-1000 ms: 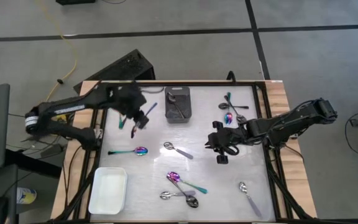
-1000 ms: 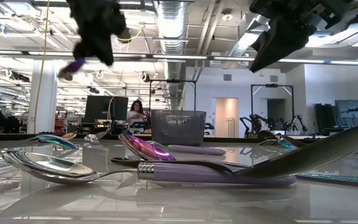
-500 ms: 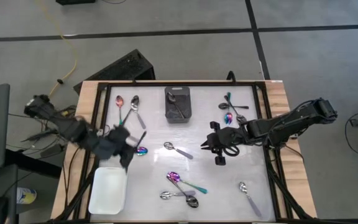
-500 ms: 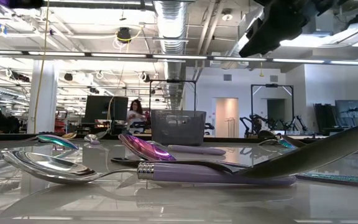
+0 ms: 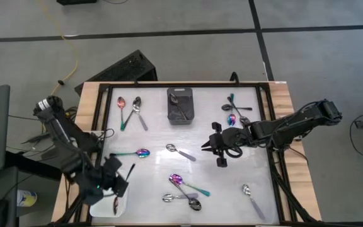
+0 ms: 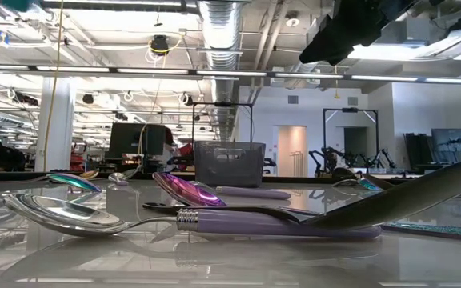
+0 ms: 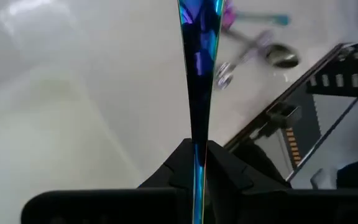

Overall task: Sort silverware by color (type)
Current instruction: Put the blue spoon into the white bin

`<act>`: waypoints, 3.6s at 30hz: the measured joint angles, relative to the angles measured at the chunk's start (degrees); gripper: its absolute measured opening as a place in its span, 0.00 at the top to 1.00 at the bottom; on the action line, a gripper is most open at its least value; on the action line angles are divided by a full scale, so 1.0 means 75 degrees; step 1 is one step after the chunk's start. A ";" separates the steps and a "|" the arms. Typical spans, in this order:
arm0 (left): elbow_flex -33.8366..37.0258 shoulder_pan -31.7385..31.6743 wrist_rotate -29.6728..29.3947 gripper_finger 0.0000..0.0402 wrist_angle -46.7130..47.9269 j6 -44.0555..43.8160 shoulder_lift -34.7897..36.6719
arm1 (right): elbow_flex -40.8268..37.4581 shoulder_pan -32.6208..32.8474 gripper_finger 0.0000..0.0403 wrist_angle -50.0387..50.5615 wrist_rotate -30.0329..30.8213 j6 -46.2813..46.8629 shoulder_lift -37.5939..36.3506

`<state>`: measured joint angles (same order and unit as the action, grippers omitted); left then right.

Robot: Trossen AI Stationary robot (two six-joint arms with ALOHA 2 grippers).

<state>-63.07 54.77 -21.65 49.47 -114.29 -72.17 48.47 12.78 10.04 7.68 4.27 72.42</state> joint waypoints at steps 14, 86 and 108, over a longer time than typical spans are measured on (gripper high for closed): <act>0.0000 0.1039 0.1303 0.96 0.1590 -0.1175 -0.0363 | 0.0000 -0.0023 0.81 -0.0006 0.0020 -0.0035 0.0000; 0.1341 0.0470 0.2205 0.96 0.0000 0.0550 -0.1388 | 0.0002 -0.0023 0.81 -0.0341 0.0015 -0.0460 0.0000; 0.1341 0.0538 0.2480 0.96 -0.0064 0.0468 -0.1388 | 0.0003 -0.0023 0.81 -0.0335 0.0015 -0.0437 0.0000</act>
<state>-53.01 58.81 -3.04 48.99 -110.78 -82.59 48.49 12.60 7.53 7.79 0.99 72.42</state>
